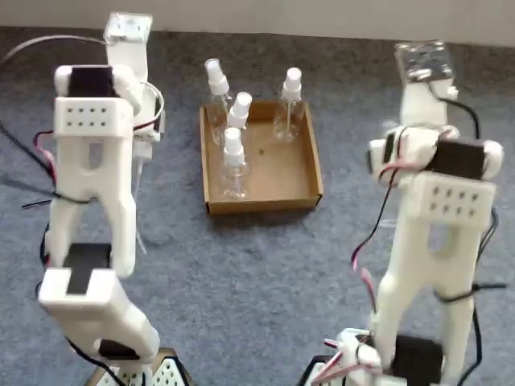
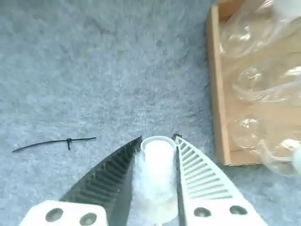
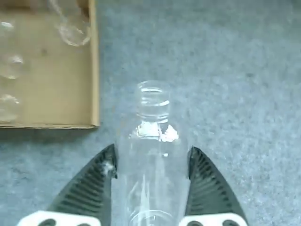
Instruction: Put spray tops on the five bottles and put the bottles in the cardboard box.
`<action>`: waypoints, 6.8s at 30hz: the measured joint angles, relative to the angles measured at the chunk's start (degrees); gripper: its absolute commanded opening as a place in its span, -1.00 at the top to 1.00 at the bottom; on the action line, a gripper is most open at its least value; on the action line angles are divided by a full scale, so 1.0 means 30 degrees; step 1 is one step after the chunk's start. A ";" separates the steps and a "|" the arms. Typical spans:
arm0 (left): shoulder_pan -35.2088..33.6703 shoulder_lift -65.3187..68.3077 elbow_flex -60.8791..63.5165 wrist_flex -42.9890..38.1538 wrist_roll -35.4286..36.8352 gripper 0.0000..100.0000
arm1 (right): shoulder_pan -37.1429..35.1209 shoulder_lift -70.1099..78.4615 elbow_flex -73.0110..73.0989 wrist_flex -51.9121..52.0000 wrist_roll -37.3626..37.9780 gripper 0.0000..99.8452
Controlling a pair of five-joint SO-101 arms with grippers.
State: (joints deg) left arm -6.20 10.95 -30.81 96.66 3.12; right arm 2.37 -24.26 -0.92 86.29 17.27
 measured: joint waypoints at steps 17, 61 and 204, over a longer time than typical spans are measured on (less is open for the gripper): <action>0.6242 -1.1165 -0.0821 -0.6242 0.0000 0.87 | -0.9670 -1.9487 2.0132 -1.0344 -0.2227 0.93; 1.3597 -0.9875 0.3077 -1.2278 0.0000 0.99 | -0.9875 -2.6755 2.6901 -1.2923 -0.2227 0.93; 1.1253 -1.7729 1.2982 -1.1575 -0.1172 0.66 | -0.8498 -2.6784 2.7194 -1.7084 -0.4513 0.99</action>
State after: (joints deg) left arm 27.56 -42.24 8.13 61.93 -0.40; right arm -23.12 -104.62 80.66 35.03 3.74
